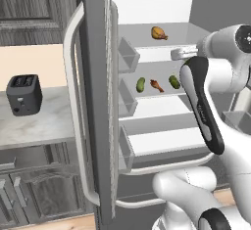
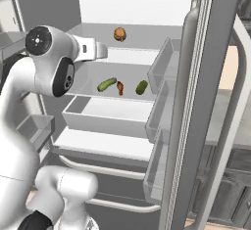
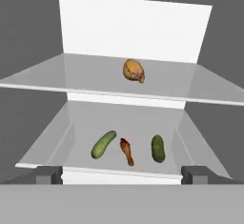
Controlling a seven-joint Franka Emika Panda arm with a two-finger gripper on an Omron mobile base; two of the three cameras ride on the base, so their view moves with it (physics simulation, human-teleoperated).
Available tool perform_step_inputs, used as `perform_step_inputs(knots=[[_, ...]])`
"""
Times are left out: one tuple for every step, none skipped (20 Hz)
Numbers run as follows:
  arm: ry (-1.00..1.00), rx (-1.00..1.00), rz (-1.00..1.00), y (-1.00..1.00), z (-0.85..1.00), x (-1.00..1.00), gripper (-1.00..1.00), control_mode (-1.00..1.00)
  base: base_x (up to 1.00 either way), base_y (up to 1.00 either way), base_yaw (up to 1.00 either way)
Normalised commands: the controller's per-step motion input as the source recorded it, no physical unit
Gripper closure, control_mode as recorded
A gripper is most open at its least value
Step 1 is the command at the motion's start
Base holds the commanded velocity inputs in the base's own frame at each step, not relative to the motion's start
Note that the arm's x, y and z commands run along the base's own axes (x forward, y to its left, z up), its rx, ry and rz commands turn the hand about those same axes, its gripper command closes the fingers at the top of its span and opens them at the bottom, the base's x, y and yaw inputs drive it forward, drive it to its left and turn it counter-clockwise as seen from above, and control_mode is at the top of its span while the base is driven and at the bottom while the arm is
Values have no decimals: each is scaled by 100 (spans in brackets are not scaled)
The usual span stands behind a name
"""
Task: Place one cucumber and one chicken drumstick in each tupperware on the nearby counter, to pack two identical lunches.
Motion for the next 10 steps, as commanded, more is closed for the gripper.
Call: perform_step_inputs(knots=[[0, 0, 0, -24, 0, 42, -100, -100, 0, 0, 0], [6, 0, 0, -26, 0, 50, -100, -100, 0, 0, 0], [4, 0, 0, -22, 0, 54, -100, -100, 0, 0, 0], [4, 0, 0, -24, 0, 56, -100, -100, 0, 0, 0], [4, 0, 0, -33, 0, 57, -100, -100, 0, 0, 0], [1, 0, 0, -36, 0, 53, -100, -100, 0, 0, 0], [0, 0, 0, -38, 0, 55, -100, -100, 0, 0, 0], [1, 0, 0, -36, 0, 58, -100, -100, 0, 0, 0], [1, 5, 0, -35, 6, 56, -100, -100, 0, 0, 0], [1, 9, 0, -31, 14, 58, -100, -100, 0, 0, 0]])
